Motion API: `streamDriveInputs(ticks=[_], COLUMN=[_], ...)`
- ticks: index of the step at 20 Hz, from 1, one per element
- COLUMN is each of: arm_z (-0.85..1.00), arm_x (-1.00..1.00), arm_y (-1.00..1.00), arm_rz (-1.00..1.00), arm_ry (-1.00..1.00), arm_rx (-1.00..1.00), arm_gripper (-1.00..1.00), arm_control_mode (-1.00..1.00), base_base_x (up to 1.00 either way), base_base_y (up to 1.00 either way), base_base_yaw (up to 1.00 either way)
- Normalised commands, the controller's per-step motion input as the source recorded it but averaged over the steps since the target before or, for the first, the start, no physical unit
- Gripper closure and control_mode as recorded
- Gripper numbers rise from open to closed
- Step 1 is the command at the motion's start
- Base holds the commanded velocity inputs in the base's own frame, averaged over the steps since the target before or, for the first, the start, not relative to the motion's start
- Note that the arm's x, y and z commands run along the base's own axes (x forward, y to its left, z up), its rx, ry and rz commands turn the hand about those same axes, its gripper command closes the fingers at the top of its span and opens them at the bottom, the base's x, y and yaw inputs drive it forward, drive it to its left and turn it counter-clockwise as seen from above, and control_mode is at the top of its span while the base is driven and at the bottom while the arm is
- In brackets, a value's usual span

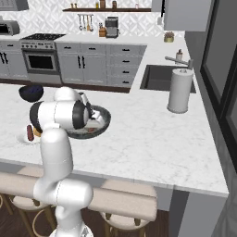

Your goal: Place one bun and one sausage from the bowl on each plate.

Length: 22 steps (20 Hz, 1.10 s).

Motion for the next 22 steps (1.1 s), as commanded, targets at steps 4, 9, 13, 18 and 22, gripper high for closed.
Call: streamDriveInputs(ticks=[4, 9, 13, 18, 22], arm_z=[-0.02, 0.80, 1.00, 0.99, 0.36], arm_x=[-0.30, -0.66, -0.91, -1.00, -0.50], arm_y=[0.00, 0.00, 0.00, -0.02, -0.01], arm_rz=[0.00, 0.00, 0.01, 0.08, 0.08], arm_ry=[-0.10, -0.24, -0.23, -0.22, -0.02], arm_rx=[0.00, 0.00, 0.00, 0.06, 0.06], arm_gripper=[1.00, 1.00, 1.00, 1.00, 1.00], arm_control_mode=[-1.00, -1.00, -1.00, -1.00, 1.00], base_base_x=[0.00, 0.00, 0.00, 0.00, -0.50], base_base_y=[0.00, 0.00, 0.00, 0.00, 0.00], base_base_yaw=[0.00, 0.00, 0.00, 0.00, 0.10])
